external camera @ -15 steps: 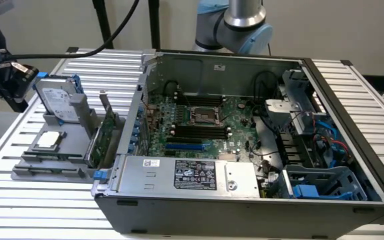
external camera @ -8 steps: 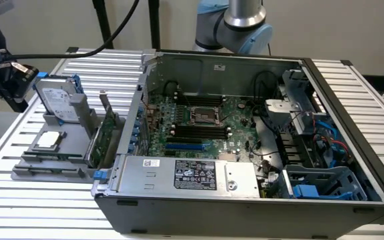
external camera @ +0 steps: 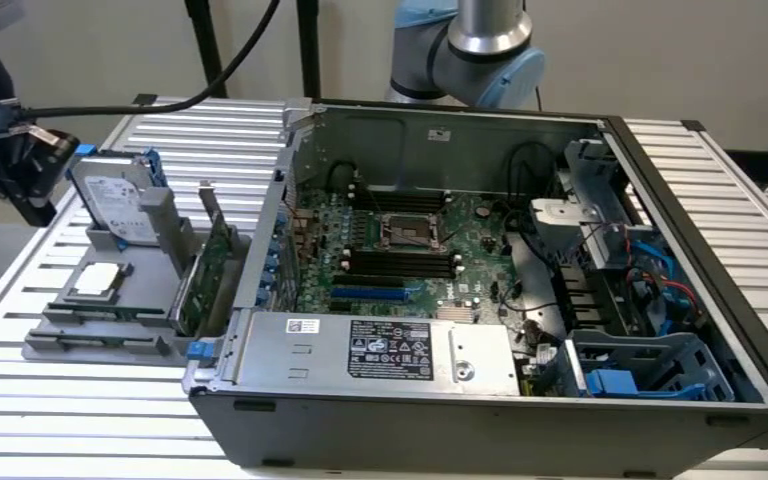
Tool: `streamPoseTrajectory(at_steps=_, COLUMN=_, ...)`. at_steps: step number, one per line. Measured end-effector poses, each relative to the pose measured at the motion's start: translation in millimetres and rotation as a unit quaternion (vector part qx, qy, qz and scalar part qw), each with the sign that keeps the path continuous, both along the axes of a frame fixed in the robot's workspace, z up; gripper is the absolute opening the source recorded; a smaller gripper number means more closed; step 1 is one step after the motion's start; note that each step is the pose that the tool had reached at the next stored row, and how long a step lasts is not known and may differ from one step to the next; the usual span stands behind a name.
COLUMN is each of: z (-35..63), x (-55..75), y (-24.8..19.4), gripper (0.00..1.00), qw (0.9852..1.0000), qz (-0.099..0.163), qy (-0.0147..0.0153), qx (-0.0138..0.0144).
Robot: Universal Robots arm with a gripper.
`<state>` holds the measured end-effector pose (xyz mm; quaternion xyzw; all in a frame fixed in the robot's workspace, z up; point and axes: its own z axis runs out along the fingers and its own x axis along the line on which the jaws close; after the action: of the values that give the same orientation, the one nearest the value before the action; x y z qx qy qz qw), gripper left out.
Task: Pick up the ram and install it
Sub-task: 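Pick up the ram and move it above insertion slot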
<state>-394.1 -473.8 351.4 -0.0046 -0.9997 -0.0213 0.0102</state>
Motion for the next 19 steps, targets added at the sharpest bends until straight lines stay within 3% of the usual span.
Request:
streamPoseTrajectory(at_steps=5, z=-2.1, x=0.0, y=0.0, gripper=0.00, qw=0.9990, qz=0.045, qy=-0.0001, qx=0.0000)
streamPoseTrajectory(at_steps=10, z=-4.2, x=0.0, y=0.0, gripper=0.00, qw=0.9959, qz=0.090, qy=-0.0001, qx=0.0000)
streamPoseTrajectory(at_steps=15, z=-6.6, x=0.0, y=0.0, gripper=0.00, qw=0.9907, qz=0.136, qy=0.0000, qx=0.0001)
streamPoseTrajectory(at_steps=19, z=-8.7, x=0.0, y=0.0, gripper=0.00, qw=0.9851, qz=0.172, qy=0.0000, qx=0.0001)
